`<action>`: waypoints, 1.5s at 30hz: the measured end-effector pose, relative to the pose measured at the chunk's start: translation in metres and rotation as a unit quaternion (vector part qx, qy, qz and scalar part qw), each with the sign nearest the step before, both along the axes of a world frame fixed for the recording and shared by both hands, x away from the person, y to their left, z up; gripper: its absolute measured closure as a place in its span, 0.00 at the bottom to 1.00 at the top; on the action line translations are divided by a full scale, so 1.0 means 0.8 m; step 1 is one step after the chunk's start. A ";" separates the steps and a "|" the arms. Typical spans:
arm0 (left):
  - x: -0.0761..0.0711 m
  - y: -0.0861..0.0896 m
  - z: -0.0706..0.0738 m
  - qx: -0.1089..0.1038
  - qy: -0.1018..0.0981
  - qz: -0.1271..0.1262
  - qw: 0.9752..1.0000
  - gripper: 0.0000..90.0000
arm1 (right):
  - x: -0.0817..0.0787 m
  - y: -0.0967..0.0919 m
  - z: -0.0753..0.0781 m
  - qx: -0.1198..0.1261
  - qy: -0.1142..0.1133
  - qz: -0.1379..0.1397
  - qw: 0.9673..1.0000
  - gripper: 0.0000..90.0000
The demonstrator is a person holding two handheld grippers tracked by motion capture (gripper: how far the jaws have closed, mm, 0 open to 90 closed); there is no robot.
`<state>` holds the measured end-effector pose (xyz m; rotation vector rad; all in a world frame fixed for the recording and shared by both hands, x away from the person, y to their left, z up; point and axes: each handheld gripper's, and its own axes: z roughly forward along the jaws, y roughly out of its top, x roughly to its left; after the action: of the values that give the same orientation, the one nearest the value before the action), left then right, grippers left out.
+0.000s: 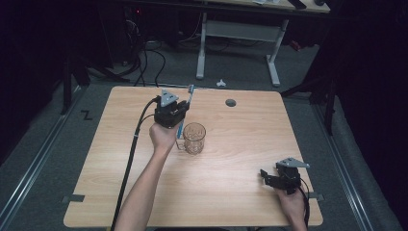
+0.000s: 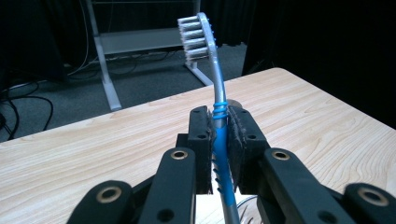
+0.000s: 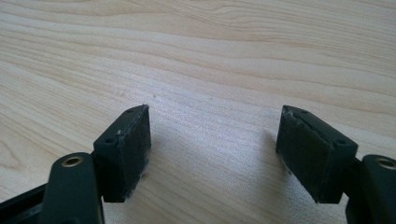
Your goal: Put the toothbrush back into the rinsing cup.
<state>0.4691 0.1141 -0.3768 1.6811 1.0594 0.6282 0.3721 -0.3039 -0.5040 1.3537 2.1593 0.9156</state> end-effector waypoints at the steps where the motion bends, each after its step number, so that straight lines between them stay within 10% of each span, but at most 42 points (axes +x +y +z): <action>1: 0.001 0.000 0.000 -0.003 0.001 -0.001 1.000 0.89 | 0.000 0.000 0.000 0.000 0.000 0.000 1.000 0.29; 45: -0.001 0.003 -0.041 -0.015 -0.084 0.021 0.996 0.89 | 0.000 0.000 0.000 -0.002 0.000 0.001 1.000 0.29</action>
<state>0.4686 0.1168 -0.4093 1.5556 0.9804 0.7631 0.3719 -0.3035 -0.5040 1.3500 2.1612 0.9128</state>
